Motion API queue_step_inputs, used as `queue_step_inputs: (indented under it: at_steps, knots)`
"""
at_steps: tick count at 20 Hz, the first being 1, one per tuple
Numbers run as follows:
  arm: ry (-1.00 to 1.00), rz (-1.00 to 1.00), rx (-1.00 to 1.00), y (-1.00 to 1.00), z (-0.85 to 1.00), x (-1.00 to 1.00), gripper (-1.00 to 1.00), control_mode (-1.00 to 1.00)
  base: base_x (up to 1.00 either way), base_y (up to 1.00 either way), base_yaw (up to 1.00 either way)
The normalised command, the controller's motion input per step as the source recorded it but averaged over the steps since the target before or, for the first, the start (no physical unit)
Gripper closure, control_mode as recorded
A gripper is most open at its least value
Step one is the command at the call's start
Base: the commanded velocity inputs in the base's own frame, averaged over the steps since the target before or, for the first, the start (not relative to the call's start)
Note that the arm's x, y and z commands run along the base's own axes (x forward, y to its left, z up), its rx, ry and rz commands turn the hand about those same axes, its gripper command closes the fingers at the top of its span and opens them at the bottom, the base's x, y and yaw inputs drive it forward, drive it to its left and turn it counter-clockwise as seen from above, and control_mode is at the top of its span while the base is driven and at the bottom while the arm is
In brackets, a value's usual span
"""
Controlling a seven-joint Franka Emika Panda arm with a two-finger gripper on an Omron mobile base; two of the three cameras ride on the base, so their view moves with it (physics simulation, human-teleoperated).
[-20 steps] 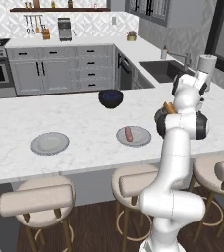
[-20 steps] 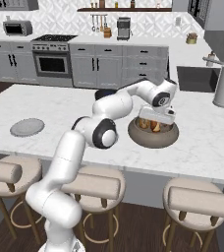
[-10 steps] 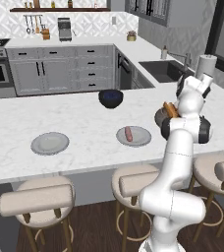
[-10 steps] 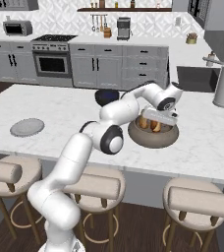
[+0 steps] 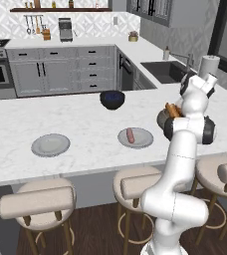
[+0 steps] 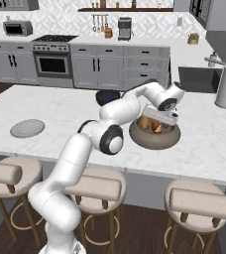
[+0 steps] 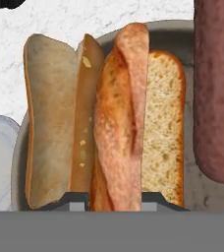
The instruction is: Place one bun and one sausage from the bowl on each plate.
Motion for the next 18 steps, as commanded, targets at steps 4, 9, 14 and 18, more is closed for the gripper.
queue_step_inputs:
  at_steps: [4, 9, 14, 18]
  knots:
    - [-0.17, -0.05, -0.01, 0.31, 0.31, -0.84, 1.0, -1.0, 0.0, 0.0, 0.0]
    - [-0.3, -0.08, -0.1, 0.43, 0.75, -0.77, 1.0, -1.0, 0.0, 0.0, 0.0]
    - [-0.17, -0.05, -0.16, 0.95, 0.22, -0.5, 1.0, -1.0, 0.0, 0.0, 0.0]
    - [-0.05, -0.01, -0.19, 1.0, 0.01, -0.15, 1.0, -1.0, 0.0, 0.0, 0.0]
